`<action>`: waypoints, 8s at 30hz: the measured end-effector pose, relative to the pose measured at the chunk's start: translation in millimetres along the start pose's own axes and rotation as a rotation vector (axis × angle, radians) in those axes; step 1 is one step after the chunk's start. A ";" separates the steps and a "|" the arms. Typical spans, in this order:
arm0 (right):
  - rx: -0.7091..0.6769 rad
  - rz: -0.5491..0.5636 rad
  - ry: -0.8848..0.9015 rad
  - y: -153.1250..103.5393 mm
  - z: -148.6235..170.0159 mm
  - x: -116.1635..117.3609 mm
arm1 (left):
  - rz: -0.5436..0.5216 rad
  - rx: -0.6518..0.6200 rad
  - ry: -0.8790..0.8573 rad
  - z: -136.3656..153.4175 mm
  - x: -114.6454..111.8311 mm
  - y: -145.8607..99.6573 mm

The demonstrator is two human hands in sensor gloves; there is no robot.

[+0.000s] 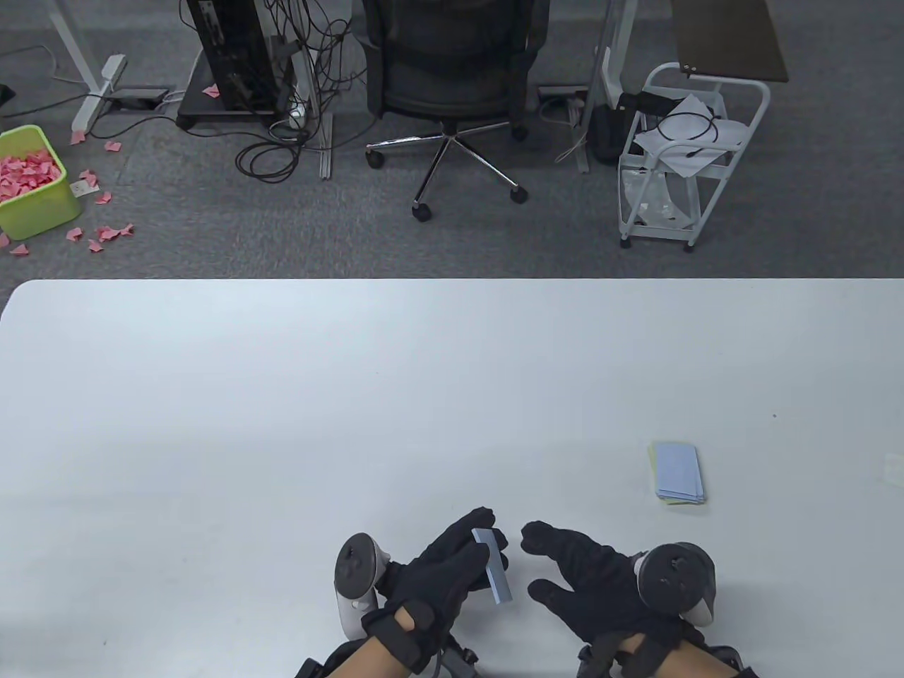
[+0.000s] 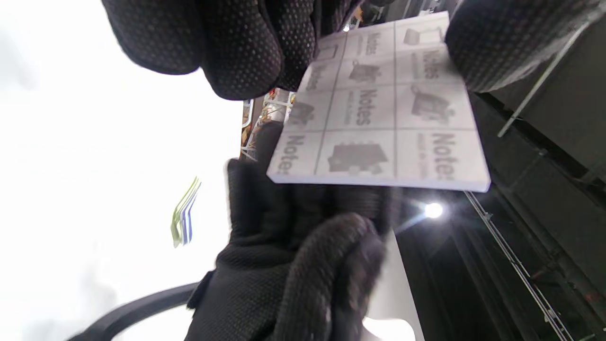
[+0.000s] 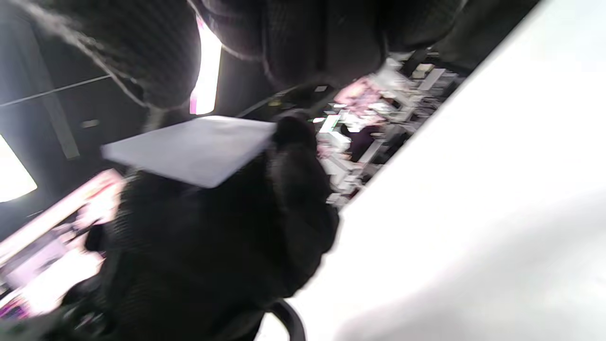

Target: Tear off the sticky note

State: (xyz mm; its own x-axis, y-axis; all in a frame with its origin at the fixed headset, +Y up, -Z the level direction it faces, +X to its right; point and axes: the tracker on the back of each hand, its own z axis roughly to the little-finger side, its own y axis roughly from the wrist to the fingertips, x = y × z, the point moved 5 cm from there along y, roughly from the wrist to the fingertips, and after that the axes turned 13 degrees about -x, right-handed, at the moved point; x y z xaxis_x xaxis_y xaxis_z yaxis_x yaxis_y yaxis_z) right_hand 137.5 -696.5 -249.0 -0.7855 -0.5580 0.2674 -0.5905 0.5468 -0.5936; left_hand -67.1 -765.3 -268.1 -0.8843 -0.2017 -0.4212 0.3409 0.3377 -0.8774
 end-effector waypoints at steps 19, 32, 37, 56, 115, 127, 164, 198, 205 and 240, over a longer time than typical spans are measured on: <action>-0.094 -0.065 -0.069 2.3 -17.6 13.1 | 0.065 0.020 0.021 2.5 -13.9 0.6; -0.099 -0.020 -0.077 1.5 -18.9 10.2 | 0.053 0.010 0.031 1.9 -14.3 0.9; -0.065 0.016 -0.101 2.1 -17.1 15.3 | 0.021 -0.009 0.045 0.5 -20.4 0.6; -0.092 0.039 -0.250 11.1 -30.1 32.2 | -0.130 -0.071 0.019 -2.9 -27.6 0.0; 0.647 -0.033 -0.711 -62.8 157.8 -158.2 | -0.224 0.047 -0.023 -2.3 38.2 -1.9; 0.717 -0.164 -0.622 -70.0 169.2 -151.0 | -0.218 0.039 0.002 -2.8 39.1 -0.4; 0.929 -0.352 -0.409 -73.5 204.6 -113.9 | -0.201 0.032 0.039 -3.5 37.1 -1.9; 0.733 -0.211 -0.558 -49.3 146.4 -122.9 | -0.208 0.076 -0.129 4.3 35.0 -7.7; 0.514 -0.233 -0.561 -24.2 92.9 -77.5 | -0.127 0.136 -0.281 20.6 20.1 -9.3; 0.272 -0.241 -0.449 -23.1 50.9 -43.2 | 0.056 0.471 0.910 39.6 26.9 52.2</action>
State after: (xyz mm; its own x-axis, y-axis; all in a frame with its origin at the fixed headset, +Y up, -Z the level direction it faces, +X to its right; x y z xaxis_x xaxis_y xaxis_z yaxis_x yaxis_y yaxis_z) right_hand 194.5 -716.8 -285.5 -0.4437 -0.8899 0.1060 -0.6278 0.2243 -0.7453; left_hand -60.4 -789.5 -334.3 -0.7033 0.6434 -0.3023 0.3059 -0.1100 -0.9457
